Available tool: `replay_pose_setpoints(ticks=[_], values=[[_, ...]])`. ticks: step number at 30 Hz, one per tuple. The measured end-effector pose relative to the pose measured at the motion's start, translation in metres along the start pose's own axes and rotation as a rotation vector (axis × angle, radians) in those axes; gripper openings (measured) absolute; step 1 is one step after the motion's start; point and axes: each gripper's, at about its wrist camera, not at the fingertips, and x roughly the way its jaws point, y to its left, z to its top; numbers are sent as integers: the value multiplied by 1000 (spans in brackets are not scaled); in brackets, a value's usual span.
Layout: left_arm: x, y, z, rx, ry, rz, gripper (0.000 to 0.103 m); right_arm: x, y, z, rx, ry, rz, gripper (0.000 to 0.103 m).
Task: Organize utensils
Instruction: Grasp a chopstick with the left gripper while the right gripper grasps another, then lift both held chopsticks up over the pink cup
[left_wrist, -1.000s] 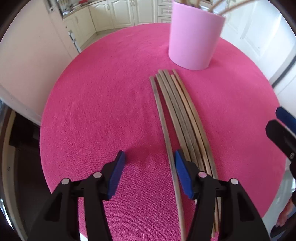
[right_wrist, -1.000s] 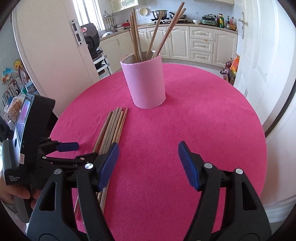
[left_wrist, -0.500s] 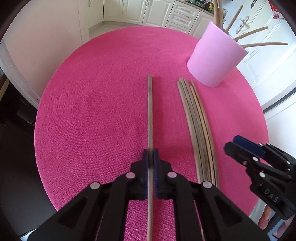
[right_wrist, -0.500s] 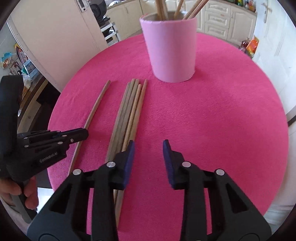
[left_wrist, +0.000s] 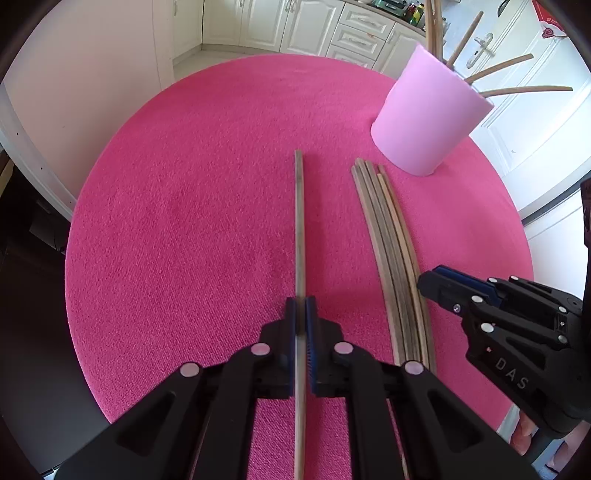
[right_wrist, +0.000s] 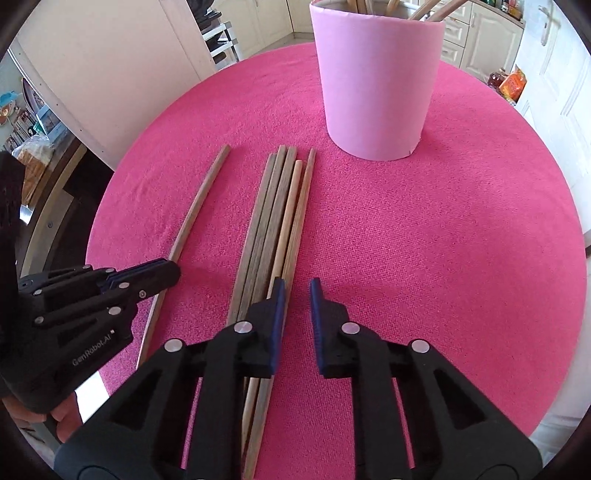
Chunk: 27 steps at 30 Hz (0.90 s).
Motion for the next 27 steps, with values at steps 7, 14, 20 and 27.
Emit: replay_pose_setpoints(ticks=[7, 14, 20, 27], values=[[1, 0, 3, 6, 1, -1, 6, 5, 7, 1, -27, 41, -23, 15], [3, -5, 4, 5, 2, 11, 6, 11, 13, 8, -54, 81, -50, 15], [0, -1, 2, -21, -8, 5, 6, 11, 11, 6, -41, 54, -36, 11], [-8, 11, -3, -63, -34, -42, 6, -7, -16, -9, 16, -13, 25, 6]])
